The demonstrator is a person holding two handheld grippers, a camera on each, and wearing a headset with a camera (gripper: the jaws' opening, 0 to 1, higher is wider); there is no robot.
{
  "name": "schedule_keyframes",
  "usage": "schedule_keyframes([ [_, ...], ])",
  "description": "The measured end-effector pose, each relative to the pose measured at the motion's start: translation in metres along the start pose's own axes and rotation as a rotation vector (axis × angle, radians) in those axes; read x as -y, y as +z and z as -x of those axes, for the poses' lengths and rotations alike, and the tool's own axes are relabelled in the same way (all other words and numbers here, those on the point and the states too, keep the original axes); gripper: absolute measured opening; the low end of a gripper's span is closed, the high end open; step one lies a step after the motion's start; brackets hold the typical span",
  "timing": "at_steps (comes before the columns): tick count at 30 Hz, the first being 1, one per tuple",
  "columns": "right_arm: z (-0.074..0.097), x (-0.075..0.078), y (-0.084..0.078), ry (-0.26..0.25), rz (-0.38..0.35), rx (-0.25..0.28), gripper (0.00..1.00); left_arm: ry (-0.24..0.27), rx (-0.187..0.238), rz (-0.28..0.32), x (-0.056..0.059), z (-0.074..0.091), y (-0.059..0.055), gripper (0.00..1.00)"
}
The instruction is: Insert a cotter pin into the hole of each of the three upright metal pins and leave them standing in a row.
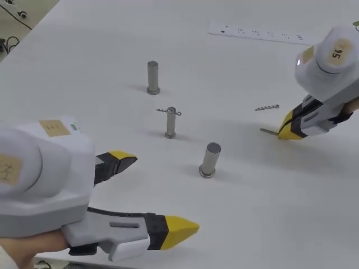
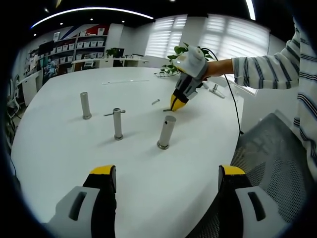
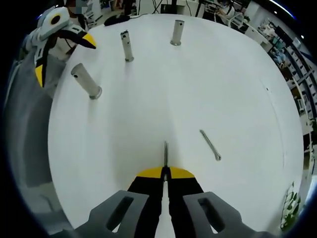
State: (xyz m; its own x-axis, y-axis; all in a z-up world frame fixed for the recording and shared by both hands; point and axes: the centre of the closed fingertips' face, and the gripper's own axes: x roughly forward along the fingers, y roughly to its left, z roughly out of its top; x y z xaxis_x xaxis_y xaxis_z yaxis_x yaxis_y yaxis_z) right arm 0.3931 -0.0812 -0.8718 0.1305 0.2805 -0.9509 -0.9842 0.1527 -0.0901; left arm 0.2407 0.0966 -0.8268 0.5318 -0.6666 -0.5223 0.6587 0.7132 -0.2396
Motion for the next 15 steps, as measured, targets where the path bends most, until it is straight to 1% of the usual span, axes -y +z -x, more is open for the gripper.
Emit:
schedule_keyframes([
  [3,0.002,0.0,-0.001,-0.007,0.007,-0.006,0.02,0.0,0.008,-0.003,0.001,0.002,0.004,0.85],
  [4,0.004,0.0,-0.001,-0.006,-0.007,-0.004,0.02,0.0,0.009,-0.002,0.001,0.003,0.004,0.85],
  [5,0.006,-0.003,0.0,0.007,-0.025,0.007,0.02,0.001,0.011,-0.003,0.001,0.003,0.005,0.85],
  [7,0.01,-0.006,0.0,0.005,-0.016,0.012,0.02,0.004,0.012,-0.001,0.001,0.004,0.005,0.85],
  [8,0.012,-0.007,0.0,0.005,0.0,0.01,0.02,0.005,0.012,0.001,0.001,0.004,0.005,0.85],
  [12,0.018,-0.008,-0.002,-0.011,0.001,0.023,0.02,0.008,0.014,0.009,0.003,0.006,0.004,0.85],
  [15,0.024,-0.009,-0.001,-0.027,-0.008,0.042,0.02,0.009,0.014,0.005,0.004,0.007,0.004,0.84],
])
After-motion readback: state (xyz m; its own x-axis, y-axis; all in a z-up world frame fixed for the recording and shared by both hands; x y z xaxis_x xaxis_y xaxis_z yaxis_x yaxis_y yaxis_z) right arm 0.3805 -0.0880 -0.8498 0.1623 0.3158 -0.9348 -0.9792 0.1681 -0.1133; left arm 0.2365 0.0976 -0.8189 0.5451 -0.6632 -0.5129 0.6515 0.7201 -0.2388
